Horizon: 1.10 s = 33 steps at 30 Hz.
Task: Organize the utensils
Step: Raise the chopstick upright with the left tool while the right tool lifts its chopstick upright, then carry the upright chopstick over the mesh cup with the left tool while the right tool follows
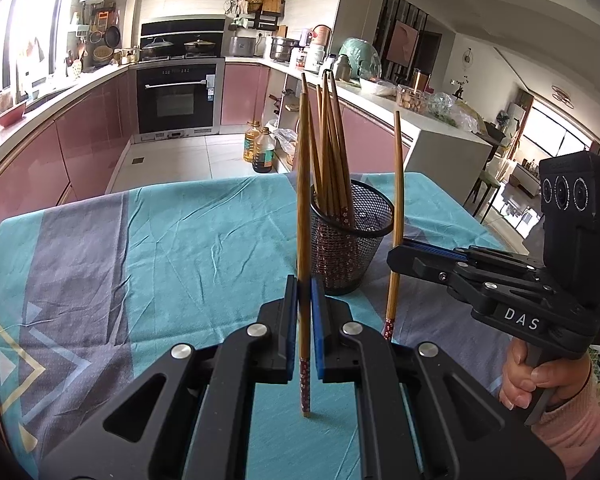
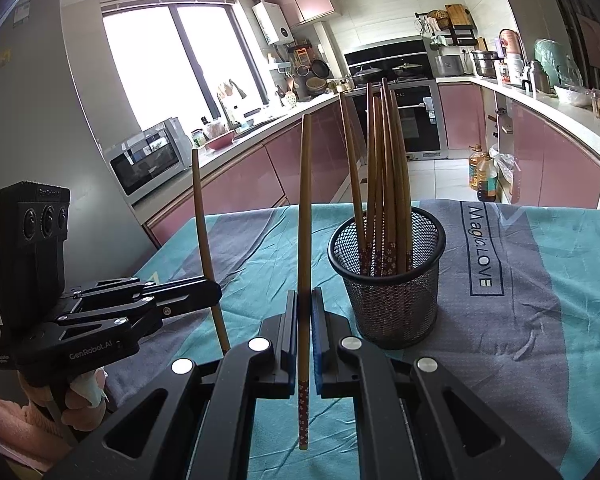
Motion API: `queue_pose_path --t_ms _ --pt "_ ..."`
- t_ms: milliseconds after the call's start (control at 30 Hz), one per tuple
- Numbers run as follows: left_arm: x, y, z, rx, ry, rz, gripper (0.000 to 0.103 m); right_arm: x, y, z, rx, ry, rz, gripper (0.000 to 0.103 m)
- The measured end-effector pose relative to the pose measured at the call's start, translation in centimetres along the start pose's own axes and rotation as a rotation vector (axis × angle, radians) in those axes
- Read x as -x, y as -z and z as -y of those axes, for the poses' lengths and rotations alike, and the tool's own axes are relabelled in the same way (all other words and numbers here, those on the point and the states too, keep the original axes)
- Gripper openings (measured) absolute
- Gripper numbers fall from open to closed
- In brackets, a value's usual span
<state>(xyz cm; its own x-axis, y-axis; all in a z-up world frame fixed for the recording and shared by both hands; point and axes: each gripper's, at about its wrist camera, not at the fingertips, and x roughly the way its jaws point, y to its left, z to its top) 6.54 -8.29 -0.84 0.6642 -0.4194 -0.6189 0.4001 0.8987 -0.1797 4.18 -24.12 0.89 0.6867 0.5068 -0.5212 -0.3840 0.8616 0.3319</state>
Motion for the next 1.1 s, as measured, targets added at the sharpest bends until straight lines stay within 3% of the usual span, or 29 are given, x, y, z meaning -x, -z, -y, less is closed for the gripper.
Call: queue_pose_path --t_ms 1100 --pt "0.1 -1.7 1.1 -0.032 0.022 0.028 0.007 1.4 -0.9 1.1 -0.011 0.017 0.051 0.006"
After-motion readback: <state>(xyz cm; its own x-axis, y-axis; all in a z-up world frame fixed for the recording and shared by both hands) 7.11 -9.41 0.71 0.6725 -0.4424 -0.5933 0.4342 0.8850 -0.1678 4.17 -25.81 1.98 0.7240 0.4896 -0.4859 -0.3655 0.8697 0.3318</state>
